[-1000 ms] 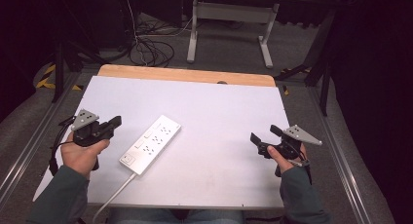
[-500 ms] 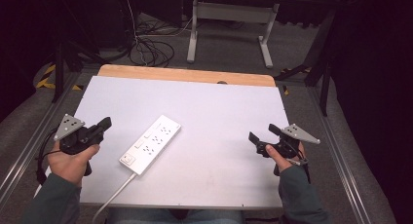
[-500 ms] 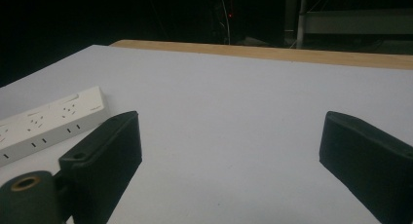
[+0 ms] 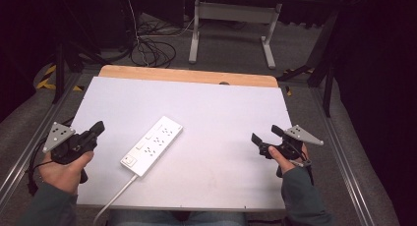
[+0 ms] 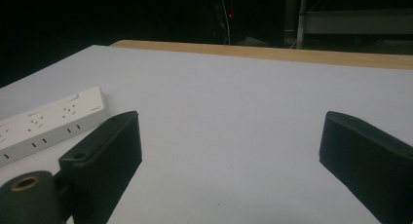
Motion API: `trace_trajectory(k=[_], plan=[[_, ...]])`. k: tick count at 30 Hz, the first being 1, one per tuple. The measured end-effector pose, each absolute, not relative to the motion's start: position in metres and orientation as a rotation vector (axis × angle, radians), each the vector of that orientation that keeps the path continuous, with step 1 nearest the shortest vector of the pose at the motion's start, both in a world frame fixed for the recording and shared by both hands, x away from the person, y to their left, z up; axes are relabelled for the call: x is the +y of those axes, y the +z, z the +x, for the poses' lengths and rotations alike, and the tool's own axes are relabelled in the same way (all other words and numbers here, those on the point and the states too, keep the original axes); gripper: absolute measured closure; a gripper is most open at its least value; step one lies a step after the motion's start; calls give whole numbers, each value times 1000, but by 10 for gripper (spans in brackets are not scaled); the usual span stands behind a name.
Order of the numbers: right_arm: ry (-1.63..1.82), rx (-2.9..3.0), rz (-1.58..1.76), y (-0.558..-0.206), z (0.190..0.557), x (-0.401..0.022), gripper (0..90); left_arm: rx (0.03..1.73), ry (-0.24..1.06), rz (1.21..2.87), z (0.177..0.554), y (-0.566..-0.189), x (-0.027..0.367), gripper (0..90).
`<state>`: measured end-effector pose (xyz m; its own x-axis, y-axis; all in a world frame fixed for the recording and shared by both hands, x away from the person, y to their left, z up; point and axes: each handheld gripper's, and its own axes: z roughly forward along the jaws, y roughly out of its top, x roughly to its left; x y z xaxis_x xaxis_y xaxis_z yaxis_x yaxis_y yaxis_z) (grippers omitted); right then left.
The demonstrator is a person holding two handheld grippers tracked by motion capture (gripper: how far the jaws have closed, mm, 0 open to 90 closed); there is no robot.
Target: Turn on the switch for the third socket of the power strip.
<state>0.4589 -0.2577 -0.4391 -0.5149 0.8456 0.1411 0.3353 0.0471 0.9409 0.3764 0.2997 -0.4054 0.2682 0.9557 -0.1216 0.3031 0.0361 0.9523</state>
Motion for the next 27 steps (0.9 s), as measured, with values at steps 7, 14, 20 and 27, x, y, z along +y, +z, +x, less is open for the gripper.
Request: trace_trajectory(k=[7,14,20,27], plan=[[1478,1876,1181,-439,459,-257,89,1244,800,1459,369,-405,304,900],[1474,1876,1182,-439,459,-257,89,1256,813,1441,367,-405,308,900],[1473,1877,1183,-439,458,-257,89,1257,809,1439,364,-405,307,872],[1474,1878,1182,-439,458,-257,89,1240,836,1443,363,-404,305,821]])
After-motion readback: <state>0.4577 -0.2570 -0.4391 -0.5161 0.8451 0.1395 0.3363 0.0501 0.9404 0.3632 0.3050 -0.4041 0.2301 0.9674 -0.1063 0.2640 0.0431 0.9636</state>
